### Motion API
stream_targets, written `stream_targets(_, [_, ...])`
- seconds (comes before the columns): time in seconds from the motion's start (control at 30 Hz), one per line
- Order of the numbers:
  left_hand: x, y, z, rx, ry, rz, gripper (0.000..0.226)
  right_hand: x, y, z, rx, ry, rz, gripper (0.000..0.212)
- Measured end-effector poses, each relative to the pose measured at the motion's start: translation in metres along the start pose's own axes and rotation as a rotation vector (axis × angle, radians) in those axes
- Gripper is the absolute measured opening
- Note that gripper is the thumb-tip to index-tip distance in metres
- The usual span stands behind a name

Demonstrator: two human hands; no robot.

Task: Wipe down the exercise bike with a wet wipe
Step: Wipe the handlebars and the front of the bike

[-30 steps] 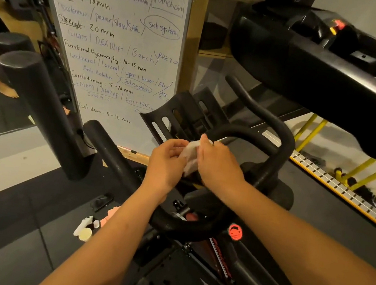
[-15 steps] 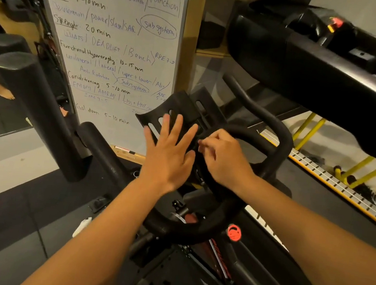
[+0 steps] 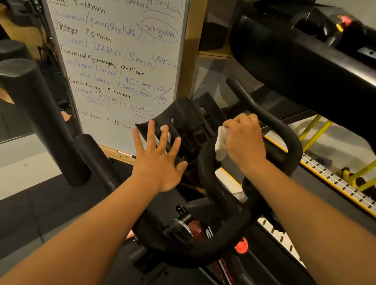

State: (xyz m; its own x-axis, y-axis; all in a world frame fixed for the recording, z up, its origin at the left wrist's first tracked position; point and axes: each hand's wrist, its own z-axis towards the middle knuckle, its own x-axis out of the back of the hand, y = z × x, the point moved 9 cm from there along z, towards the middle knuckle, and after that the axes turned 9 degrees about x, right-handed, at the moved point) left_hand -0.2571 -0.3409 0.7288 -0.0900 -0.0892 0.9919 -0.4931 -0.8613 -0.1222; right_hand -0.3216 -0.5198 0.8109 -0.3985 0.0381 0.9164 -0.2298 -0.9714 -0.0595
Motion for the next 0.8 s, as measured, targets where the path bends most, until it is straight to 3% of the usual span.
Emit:
stream_targets(0.07, [-0.001, 0.001, 0.001, -0.006, -0.003, 0.002, 0.071, 0.005, -0.009, -0.007, 0.020, 0.033, -0.011, 0.024])
stream_targets(0.23, [0.001, 0.001, -0.001, -0.001, -0.028, 0.006, 0.073, 0.003, -0.053, -0.035, 0.161, -0.012, 0.312, 0.023])
stream_targets(0.3, [0.016, 0.008, -0.005, -0.020, 0.028, -0.106, 0.072, 0.001, -0.048, -0.031, 0.170, -0.004, 0.340, 0.023])
stream_targets(0.43, [0.076, 0.055, 0.001, -0.268, 0.243, -0.322, 0.062, 0.003, 0.017, -0.005, -0.044, -0.107, 0.081, 0.020])
stream_targets(0.57, [0.071, 0.102, 0.015, -0.406, 0.111, -0.245, 0.062, 0.015, 0.071, -0.006, -0.215, -0.204, -0.094, 0.018])
stream_targets(0.67, [0.057, 0.113, 0.024, -0.422, 0.003, -0.267, 0.068, 0.009, 0.071, -0.011, -0.154, -0.223, -0.043, 0.021])
stream_targets(0.8, [0.057, 0.114, 0.029, -0.437, -0.009, -0.189, 0.073, 0.012, 0.039, -0.013, -0.036, -0.198, 0.095, 0.028])
